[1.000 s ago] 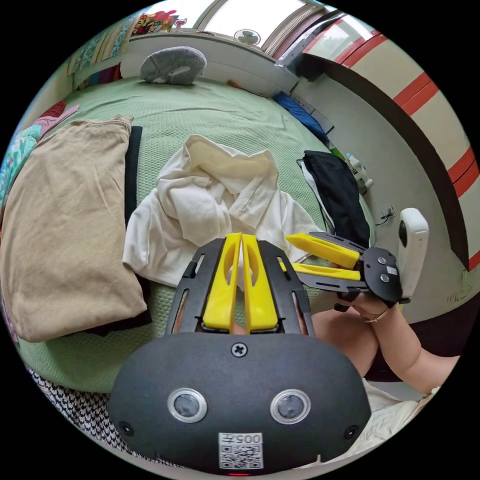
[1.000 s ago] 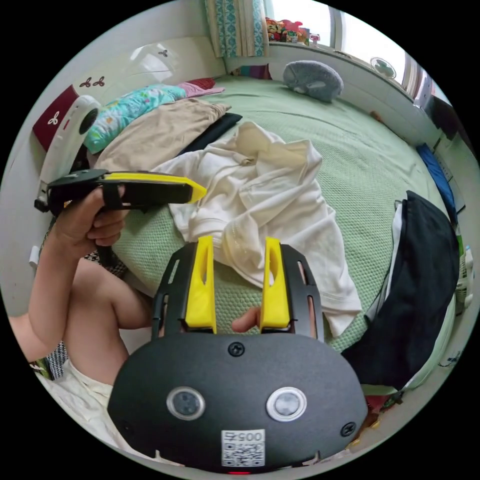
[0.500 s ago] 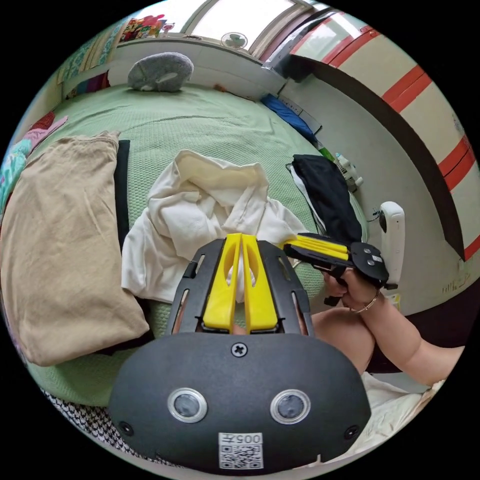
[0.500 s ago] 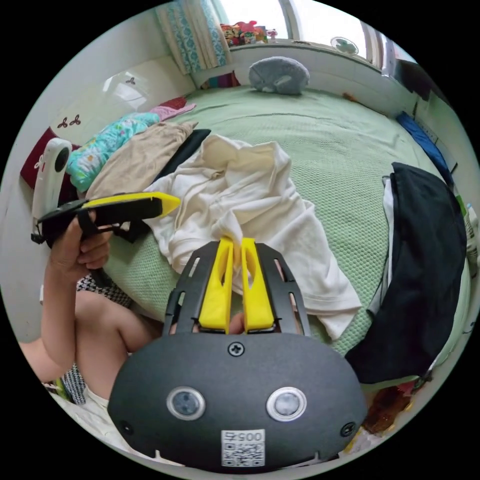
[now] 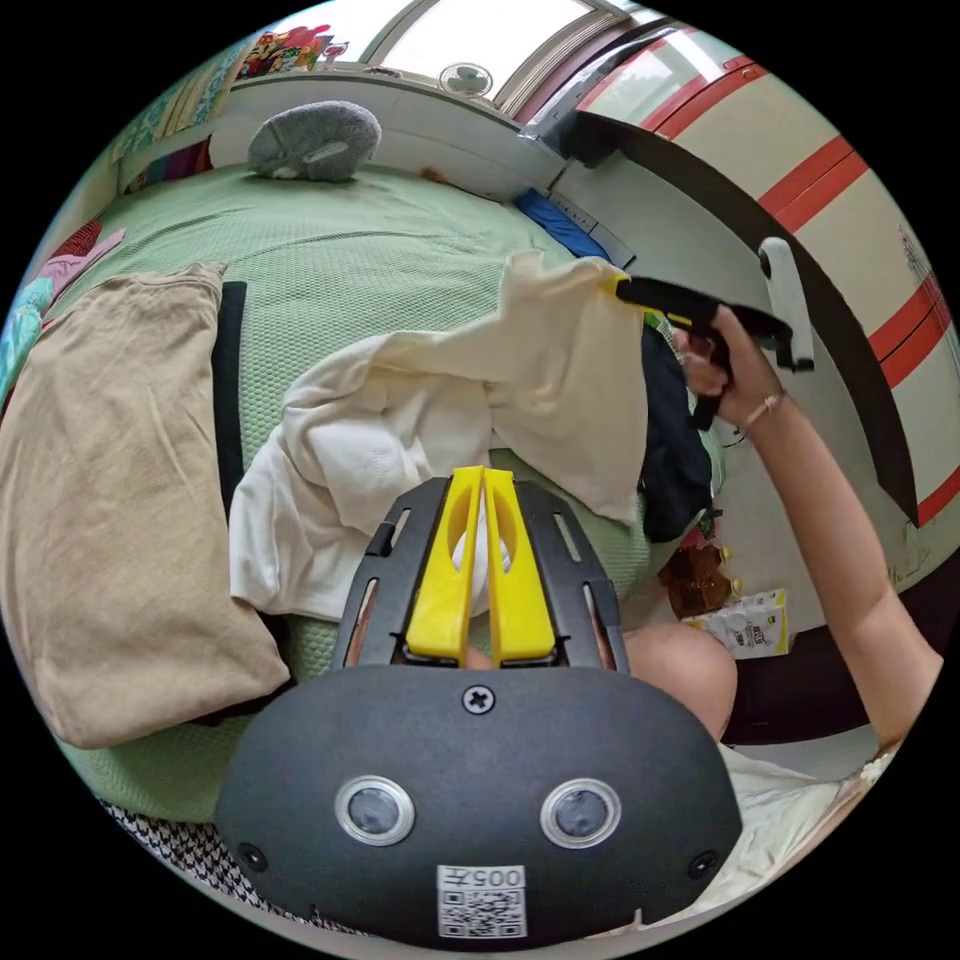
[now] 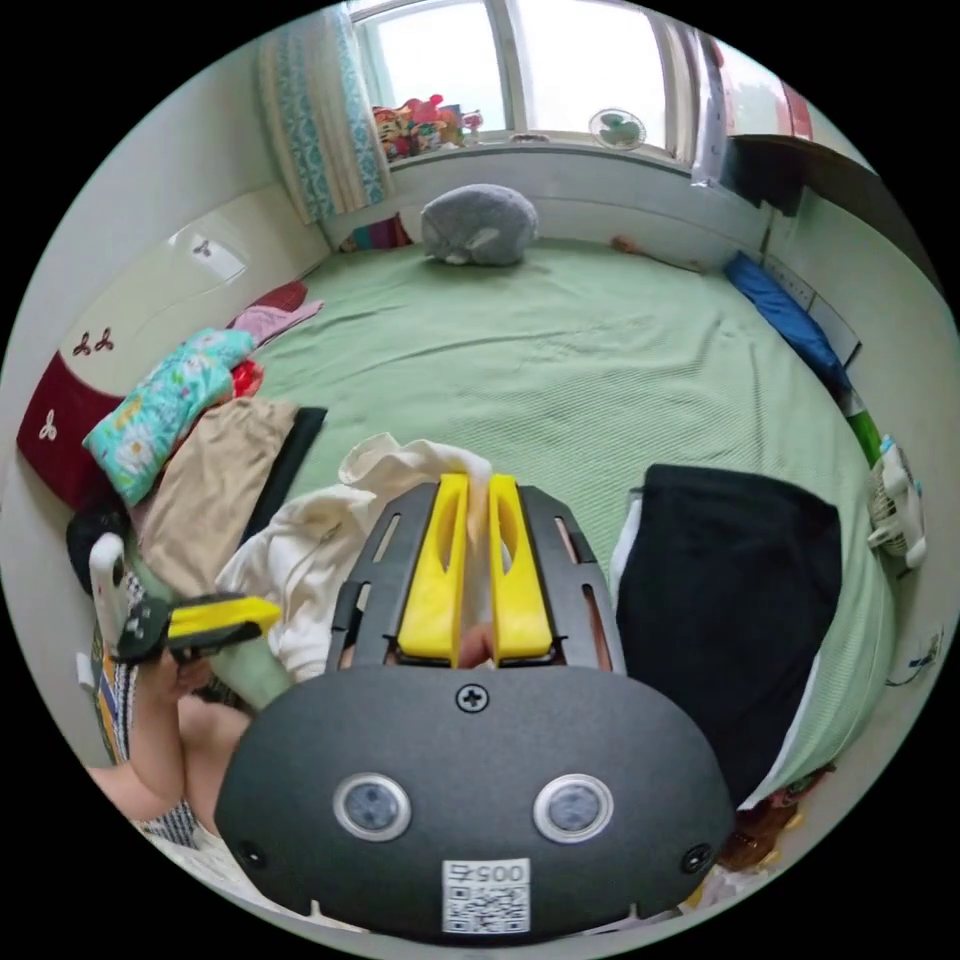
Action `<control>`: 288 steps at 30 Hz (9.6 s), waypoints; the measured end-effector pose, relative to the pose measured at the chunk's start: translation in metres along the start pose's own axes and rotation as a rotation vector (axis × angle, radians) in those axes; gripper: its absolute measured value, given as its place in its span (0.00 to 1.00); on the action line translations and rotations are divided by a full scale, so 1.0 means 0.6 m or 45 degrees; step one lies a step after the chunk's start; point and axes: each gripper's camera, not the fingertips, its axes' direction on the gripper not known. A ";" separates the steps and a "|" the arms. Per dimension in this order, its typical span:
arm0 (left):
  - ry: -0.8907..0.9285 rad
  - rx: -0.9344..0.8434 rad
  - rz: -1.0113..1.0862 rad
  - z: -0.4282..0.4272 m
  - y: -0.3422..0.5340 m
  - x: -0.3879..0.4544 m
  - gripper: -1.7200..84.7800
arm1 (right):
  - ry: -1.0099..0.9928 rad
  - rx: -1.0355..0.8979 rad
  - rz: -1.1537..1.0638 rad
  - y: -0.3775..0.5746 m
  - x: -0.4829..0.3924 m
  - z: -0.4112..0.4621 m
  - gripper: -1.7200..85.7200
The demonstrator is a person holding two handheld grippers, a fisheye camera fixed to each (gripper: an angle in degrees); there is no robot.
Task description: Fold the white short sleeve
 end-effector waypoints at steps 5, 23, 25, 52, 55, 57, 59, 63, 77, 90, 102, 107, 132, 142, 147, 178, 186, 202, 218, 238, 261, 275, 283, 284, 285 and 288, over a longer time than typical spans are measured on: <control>0.025 -0.009 -0.006 0.003 -0.008 -0.006 0.02 | 0.152 0.051 0.094 -0.089 0.068 -0.017 0.07; 0.026 -0.045 0.029 0.010 -0.007 0.006 0.04 | -0.500 -0.110 -0.011 0.165 0.006 0.030 0.20; -0.014 -0.028 0.013 0.010 -0.001 0.003 0.06 | -0.482 -0.154 -0.047 0.203 -0.019 0.044 0.20; -0.154 0.011 -0.117 -0.075 0.071 -0.098 0.07 | -0.277 -0.227 -0.451 0.244 -0.347 0.096 0.02; -0.147 0.030 -0.121 -0.084 0.077 -0.101 0.08 | -0.371 -0.130 -0.356 0.195 -0.331 0.059 0.01; -0.137 0.046 -0.123 -0.090 0.080 -0.101 0.08 | -0.381 -0.069 -0.336 0.161 -0.336 0.039 0.01; -0.121 0.054 -0.114 -0.093 0.084 -0.099 0.08 | -0.417 -0.006 -0.319 0.111 -0.355 0.018 0.01; -0.138 0.056 -0.102 -0.096 0.090 -0.093 0.09 | -0.361 0.097 -0.293 0.028 -0.404 -0.003 0.01; -0.195 0.016 -0.104 -0.108 0.119 -0.083 0.10 | -0.161 -0.003 -0.289 -0.018 -0.377 0.084 0.15; -0.426 0.020 -0.272 -0.099 0.148 -0.076 0.18 | 0.146 -0.233 -0.443 0.283 -0.345 0.194 0.14; -0.382 0.174 -0.353 -0.193 0.197 -0.049 0.03 | 0.233 -0.101 -0.440 0.316 -0.324 0.106 0.00; -0.466 0.639 -0.479 -0.313 0.279 -0.055 0.03 | -0.083 -0.136 -0.523 0.328 -0.352 -0.004 0.00; -0.236 0.219 -0.101 -0.286 0.477 0.139 0.09 | -0.309 0.087 -0.305 0.379 -0.271 -0.205 0.09; -0.176 0.083 -0.305 -0.215 0.581 0.202 0.17 | 0.140 0.020 -0.362 0.307 -0.183 -0.065 0.12; -0.146 -0.032 -0.362 -0.178 0.584 0.190 0.18 | 0.240 -0.084 -0.315 0.214 -0.137 0.011 0.14; 0.023 0.187 -0.234 -0.516 0.564 0.179 0.05 | 0.045 -0.150 -0.171 0.292 0.000 -0.280 0.01; 0.115 0.163 -0.236 -0.600 0.604 0.153 0.05 | -0.114 -0.176 -0.211 0.445 0.010 -0.439 0.01; -0.182 0.199 -0.282 -0.624 0.540 0.064 0.11 | -0.169 -0.224 -0.238 0.497 0.025 -0.395 0.12; -0.421 -0.005 -0.030 -0.424 0.076 -0.026 0.22 | -0.299 -0.180 -0.173 0.197 0.023 -0.145 0.19; -0.326 0.318 -0.175 -0.492 -0.125 -0.123 0.03 | -0.263 0.226 -0.055 0.102 0.013 -0.190 0.01; -0.341 0.283 -0.378 -0.487 -0.239 -0.354 0.09 | 0.057 -0.314 -0.218 0.083 -0.110 0.192 0.01; -0.373 0.191 -0.312 -0.440 -0.251 -0.350 0.10 | 0.413 -0.069 -0.051 -0.072 0.024 0.049 0.00; -0.366 0.005 -0.258 -0.362 -0.254 -0.334 0.13 | 0.476 -0.236 0.001 -0.028 0.010 0.154 0.08; -0.355 -0.014 -0.239 -0.354 -0.256 -0.331 0.13 | 0.414 -0.227 -0.050 -0.020 -0.006 0.158 0.10; -0.353 -0.019 -0.229 -0.350 -0.257 -0.328 0.14 | 0.364 -0.233 -0.083 -0.017 -0.014 0.160 0.11; -0.380 -0.020 -0.182 -0.331 -0.268 -0.312 0.15 | 0.215 -0.232 -0.160 -0.017 -0.057 0.177 0.14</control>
